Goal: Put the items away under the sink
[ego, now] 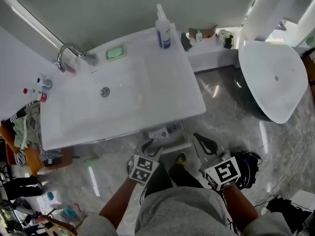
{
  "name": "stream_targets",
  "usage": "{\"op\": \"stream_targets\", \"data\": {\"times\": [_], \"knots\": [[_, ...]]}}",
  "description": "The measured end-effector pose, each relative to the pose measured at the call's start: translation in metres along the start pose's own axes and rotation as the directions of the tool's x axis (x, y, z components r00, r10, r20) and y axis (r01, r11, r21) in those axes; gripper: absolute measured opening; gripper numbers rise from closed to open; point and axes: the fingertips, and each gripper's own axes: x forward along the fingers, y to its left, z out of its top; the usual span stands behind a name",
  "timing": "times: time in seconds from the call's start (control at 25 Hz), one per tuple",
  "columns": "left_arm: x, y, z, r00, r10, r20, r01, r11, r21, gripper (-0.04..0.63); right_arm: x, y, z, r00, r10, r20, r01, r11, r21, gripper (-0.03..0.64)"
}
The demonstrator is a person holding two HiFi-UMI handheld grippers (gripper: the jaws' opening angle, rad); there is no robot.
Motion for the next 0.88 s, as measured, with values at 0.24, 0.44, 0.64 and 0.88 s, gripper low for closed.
{"op": "stream_targets", "data": {"times": [0.24,0.44,0.64,0.88], "knots": [[-0.075,0.007,0.076,0.951,0.168,0.26,-0.128,0.978,-0.162,0.119,-0.012,0.001,0.035,0.997,-0.009,0.077,0.011,1.0,-0.025,0.0],[-0.124,0.013,0.117,0.868,0.306,0.391,-0.225,0.944,-0.24,0.036,-0.03,-0.003,0.056,0.993,-0.033,0.114,0.038,0.999,-0.036,0.0],[-0.154,0.019,0.135,0.815,0.356,0.456,-0.243,0.926,-0.29,0.012,-0.042,0.003,0.064,0.991,-0.055,0.119,0.061,0.997,-0.043,-0.001],[-0.167,0.01,0.121,0.824,0.324,0.464,-0.194,0.932,-0.306,0.012,-0.046,0.029,0.06,0.992,-0.062,0.109,0.067,0.997,-0.043,0.0]]}}
